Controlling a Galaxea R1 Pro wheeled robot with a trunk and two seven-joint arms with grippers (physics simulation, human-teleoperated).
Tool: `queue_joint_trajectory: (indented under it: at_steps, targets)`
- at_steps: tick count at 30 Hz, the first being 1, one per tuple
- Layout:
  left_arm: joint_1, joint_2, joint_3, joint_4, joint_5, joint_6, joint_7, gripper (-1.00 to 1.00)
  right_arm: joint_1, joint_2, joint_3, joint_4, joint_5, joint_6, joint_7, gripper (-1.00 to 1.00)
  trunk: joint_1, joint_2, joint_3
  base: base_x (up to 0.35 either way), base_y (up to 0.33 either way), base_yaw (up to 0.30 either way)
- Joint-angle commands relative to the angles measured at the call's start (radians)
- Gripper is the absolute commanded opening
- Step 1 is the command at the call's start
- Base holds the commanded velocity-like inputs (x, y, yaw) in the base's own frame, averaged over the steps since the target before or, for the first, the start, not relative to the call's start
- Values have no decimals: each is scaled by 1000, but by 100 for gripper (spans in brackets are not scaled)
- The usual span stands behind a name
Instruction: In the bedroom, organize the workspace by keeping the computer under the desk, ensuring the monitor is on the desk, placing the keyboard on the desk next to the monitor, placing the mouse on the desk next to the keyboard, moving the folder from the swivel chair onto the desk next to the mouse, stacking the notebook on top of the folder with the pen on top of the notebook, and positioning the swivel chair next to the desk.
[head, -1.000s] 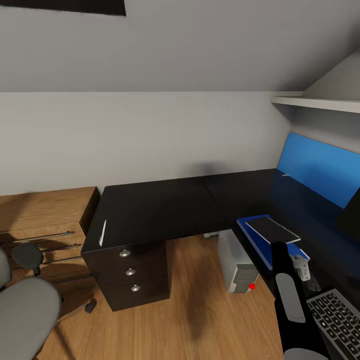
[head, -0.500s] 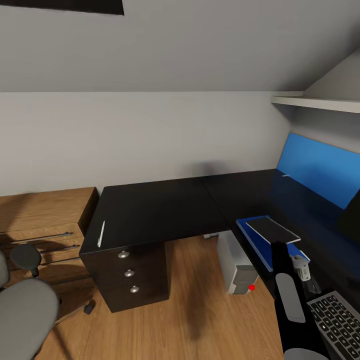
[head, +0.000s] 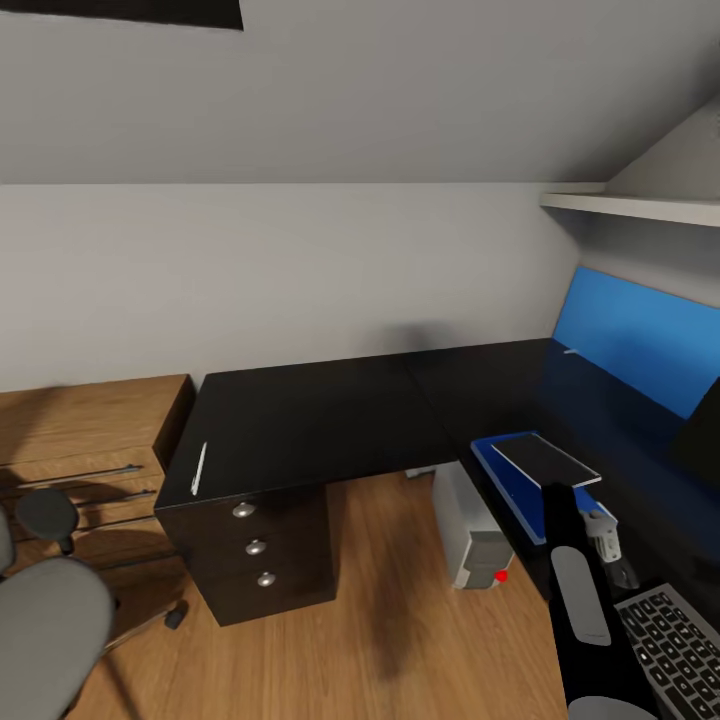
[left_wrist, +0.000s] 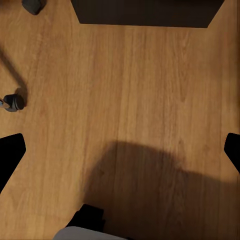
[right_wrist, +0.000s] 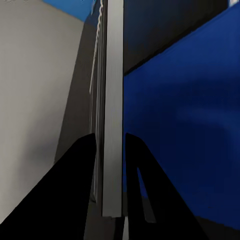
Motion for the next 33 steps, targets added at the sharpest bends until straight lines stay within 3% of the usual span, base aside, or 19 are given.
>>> queue_joint_trajectory:
  at_steps: [1, 21, 22, 33]
  targets:
    - [-1, 1, -8, 0, 9, -4, 7, 100, -1, 0, 0, -1, -12, -5, 1, -100, 0, -1, -1, 18, -48, 0]
    - [-1, 2, -8, 0, 10, -4, 8, 100, -1, 1, 1, -1, -11, -5, 2, -100, 0, -1, -1, 2, -6, 0]
    - [-1, 2, -8, 0, 10, -4, 8, 100, -1, 1, 1, -1, -11, -5, 2, 100, 0, -1, -1, 0, 0, 0]
    - [-1, 2, -8, 0, 10, -4, 8, 100, -1, 1, 16, -2, -11, -7, 2, 100, 0, -1, -1, 0, 0, 0]
